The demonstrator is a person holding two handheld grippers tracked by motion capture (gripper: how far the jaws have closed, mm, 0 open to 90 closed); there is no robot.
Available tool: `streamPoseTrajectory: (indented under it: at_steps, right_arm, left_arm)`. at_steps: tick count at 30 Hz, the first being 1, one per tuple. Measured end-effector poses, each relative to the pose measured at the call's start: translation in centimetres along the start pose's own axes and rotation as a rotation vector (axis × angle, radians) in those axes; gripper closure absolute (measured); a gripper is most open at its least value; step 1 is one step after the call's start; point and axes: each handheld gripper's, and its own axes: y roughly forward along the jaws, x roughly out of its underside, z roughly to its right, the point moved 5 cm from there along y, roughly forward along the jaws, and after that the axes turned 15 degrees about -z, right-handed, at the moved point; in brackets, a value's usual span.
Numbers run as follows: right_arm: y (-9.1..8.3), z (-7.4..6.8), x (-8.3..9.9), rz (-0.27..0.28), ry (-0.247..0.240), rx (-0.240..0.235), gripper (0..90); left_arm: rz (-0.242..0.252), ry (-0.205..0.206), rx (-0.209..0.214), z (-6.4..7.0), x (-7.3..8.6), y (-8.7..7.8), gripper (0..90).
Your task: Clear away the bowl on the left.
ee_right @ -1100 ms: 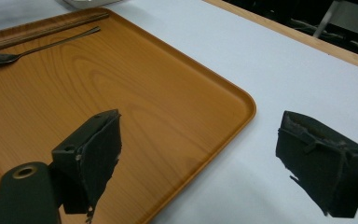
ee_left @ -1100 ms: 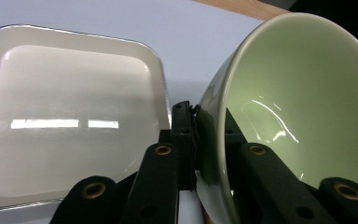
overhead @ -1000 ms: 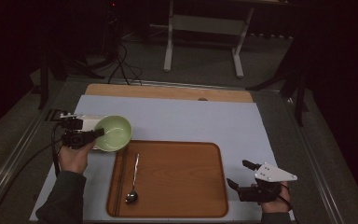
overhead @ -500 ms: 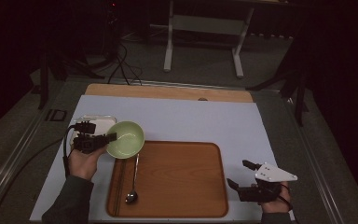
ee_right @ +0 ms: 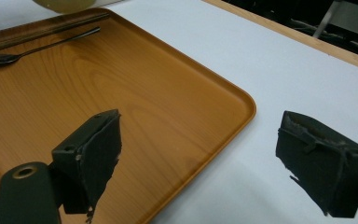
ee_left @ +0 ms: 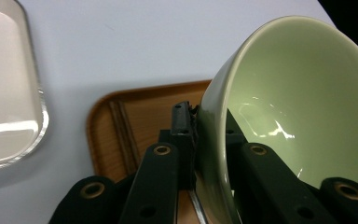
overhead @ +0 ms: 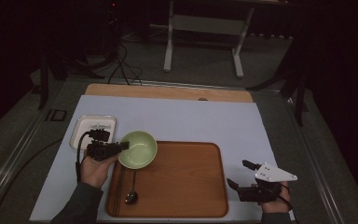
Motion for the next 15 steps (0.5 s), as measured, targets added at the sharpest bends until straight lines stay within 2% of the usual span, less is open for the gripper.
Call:
streamPoseTrajectory:
  at_steps: [15]
  right_arm:
    - [0.1, 0.0, 0.0, 0.001, 0.001, -0.001, 13.5]
  left_arm:
    - [-0.059, 0.032, 0.010, 1.7, 1.1, 1.9, 83.1]
